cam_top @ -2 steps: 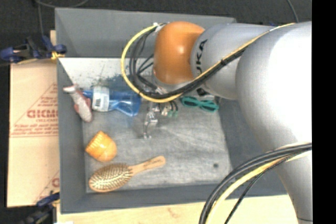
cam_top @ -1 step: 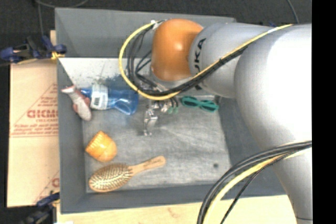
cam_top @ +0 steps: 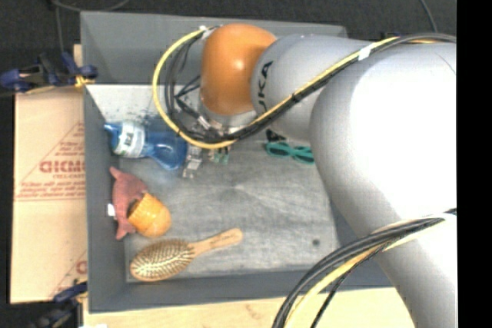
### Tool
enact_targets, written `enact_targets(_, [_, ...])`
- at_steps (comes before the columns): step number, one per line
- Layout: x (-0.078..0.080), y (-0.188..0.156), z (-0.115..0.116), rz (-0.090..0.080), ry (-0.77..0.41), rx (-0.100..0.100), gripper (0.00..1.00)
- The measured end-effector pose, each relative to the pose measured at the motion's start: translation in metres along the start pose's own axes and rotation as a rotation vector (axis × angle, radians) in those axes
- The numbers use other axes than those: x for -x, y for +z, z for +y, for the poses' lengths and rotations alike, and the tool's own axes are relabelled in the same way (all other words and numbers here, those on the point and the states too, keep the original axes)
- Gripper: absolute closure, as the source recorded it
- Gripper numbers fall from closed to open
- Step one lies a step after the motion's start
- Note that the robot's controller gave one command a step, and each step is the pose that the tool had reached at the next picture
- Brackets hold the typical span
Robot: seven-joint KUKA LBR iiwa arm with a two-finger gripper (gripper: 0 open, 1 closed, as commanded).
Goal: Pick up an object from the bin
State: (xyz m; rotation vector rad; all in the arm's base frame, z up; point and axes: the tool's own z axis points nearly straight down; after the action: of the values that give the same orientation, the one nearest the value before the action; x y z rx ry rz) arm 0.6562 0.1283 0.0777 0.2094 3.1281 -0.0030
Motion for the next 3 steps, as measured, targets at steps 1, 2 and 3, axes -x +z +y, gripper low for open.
enact_targets(1, [0.000, 0.000, 0.000, 0.000, 0.000, 0.000, 1.00])
enact_targets(2, [-0.009, -0.065, 0.002, 0.007, -0.037, -0.002, 1.00])
enact_targets(3, [-0.008, -0.106, 0.005, -0.002, -0.045, 0.002, 1.00])
